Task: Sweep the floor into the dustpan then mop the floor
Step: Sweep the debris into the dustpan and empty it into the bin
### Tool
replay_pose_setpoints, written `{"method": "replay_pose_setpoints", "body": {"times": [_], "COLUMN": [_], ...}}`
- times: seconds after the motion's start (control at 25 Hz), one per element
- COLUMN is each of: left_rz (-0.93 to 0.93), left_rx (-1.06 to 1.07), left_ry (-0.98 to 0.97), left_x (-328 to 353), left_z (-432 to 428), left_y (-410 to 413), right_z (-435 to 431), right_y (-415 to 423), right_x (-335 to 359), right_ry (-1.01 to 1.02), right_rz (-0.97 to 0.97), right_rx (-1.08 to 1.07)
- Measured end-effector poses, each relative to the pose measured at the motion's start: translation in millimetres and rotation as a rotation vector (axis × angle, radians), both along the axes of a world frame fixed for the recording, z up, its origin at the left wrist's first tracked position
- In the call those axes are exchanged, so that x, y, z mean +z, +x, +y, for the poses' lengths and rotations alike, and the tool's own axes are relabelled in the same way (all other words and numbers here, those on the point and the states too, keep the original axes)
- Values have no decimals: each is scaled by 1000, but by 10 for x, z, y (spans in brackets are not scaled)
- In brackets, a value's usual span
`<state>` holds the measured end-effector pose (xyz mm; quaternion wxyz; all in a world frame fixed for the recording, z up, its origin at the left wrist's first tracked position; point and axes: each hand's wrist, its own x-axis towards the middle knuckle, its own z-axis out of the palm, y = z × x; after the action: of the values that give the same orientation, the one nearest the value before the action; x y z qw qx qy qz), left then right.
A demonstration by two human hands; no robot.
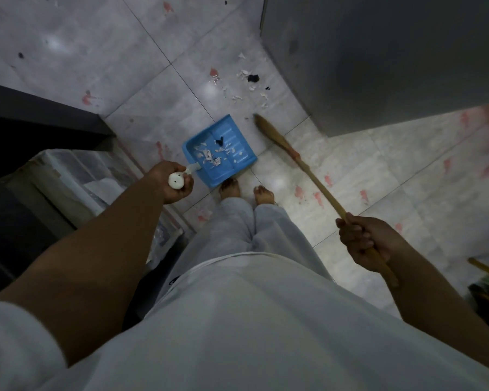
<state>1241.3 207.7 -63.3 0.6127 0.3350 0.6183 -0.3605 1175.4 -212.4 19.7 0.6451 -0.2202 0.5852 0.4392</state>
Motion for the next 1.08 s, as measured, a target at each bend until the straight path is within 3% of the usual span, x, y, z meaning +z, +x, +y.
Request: {"method": "replay_pose_setpoints", "body": {"times": [0.36, 0.8, 1.08], "left_rz": [-12, -18, -33], "left_rx": [19, 63, 126], "left_ry": [-24, -36, -56], "left_x": [-85, -60, -50], "left_z": [-4, 25, 63], "left_y": [-67, -34, -42], "right_z": [-62, -202, 69], "right_y": [338, 12, 703], "right_x": [-433, 135, -327], "right_ry": [-203, -47, -164], "right_rz": [7, -31, -18], "right_rx": [-218, 14, -44]}}
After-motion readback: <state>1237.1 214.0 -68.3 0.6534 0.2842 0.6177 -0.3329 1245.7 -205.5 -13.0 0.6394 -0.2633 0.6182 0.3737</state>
